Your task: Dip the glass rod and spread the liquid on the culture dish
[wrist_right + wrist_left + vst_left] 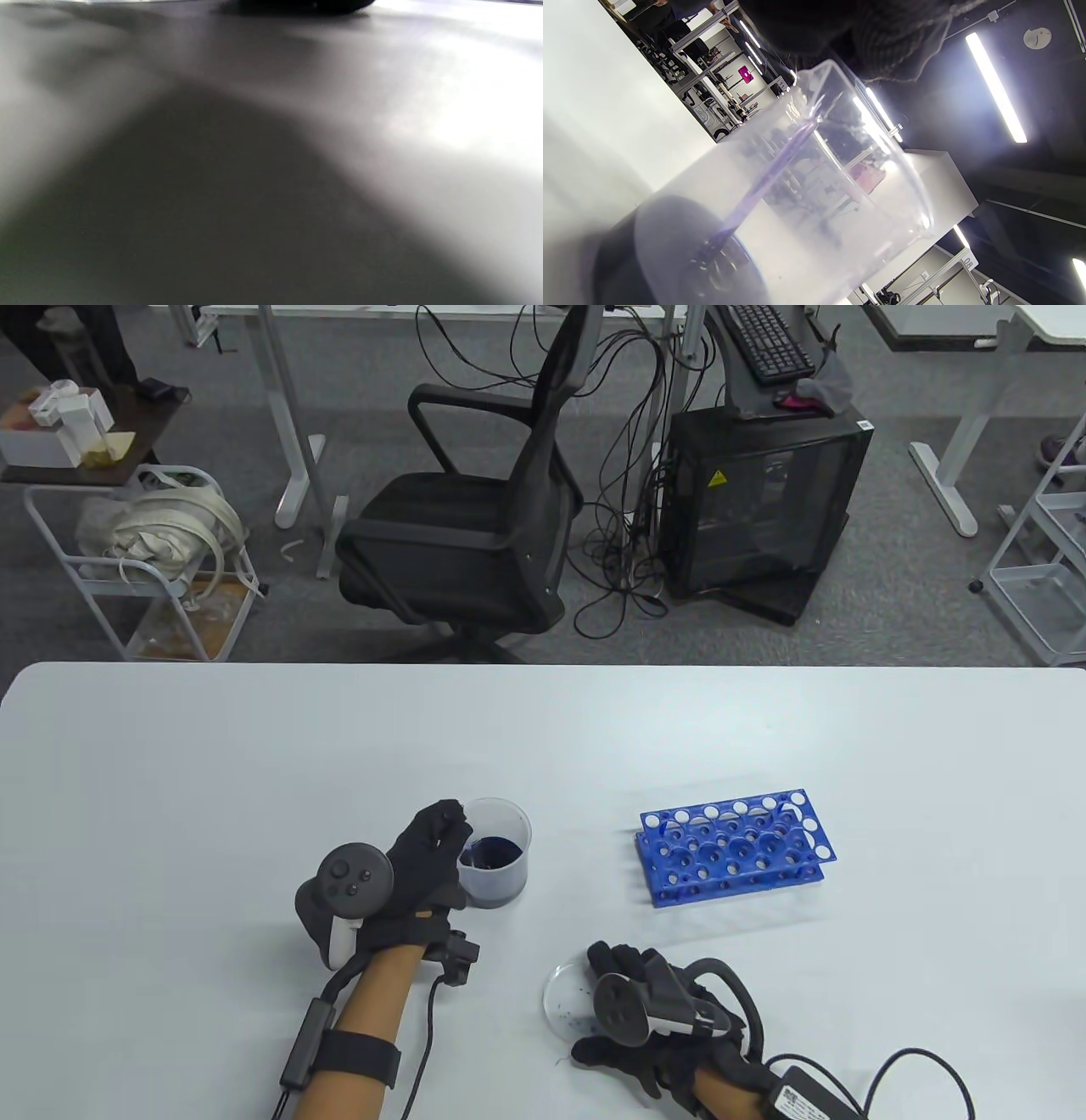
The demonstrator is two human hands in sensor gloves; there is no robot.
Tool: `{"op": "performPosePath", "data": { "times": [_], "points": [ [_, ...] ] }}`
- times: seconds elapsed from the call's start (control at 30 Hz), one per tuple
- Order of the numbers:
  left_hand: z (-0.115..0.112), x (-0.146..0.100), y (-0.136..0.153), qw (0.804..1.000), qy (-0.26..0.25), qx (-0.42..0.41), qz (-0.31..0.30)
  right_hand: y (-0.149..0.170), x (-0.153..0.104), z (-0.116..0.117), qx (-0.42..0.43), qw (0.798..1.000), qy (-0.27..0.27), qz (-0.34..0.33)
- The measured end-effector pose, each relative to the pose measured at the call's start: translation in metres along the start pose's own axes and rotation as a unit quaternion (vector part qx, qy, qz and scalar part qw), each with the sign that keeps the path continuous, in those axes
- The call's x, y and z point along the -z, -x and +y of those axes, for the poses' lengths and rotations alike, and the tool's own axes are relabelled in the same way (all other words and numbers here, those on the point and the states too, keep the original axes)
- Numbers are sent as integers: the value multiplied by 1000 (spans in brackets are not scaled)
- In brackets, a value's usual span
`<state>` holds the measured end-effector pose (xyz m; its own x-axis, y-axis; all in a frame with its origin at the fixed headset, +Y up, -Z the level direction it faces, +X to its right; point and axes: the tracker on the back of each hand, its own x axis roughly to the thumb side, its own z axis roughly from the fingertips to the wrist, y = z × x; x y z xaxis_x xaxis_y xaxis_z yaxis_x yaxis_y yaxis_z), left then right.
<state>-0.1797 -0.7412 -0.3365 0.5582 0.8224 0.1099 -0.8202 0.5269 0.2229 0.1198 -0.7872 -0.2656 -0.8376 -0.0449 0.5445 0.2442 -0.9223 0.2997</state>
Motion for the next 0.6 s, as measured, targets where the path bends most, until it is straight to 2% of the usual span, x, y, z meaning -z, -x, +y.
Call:
{"op": "performPosePath", "data": {
  "times": [0.4,0.6],
  "points": [
    [-1,-1,2,1000,1,-13,2,0,0,0,0,1000,0,0],
    [11,-2,-5,999,-23,-48,-11,0,0,0,0,1000,0,0]
  ]
}}
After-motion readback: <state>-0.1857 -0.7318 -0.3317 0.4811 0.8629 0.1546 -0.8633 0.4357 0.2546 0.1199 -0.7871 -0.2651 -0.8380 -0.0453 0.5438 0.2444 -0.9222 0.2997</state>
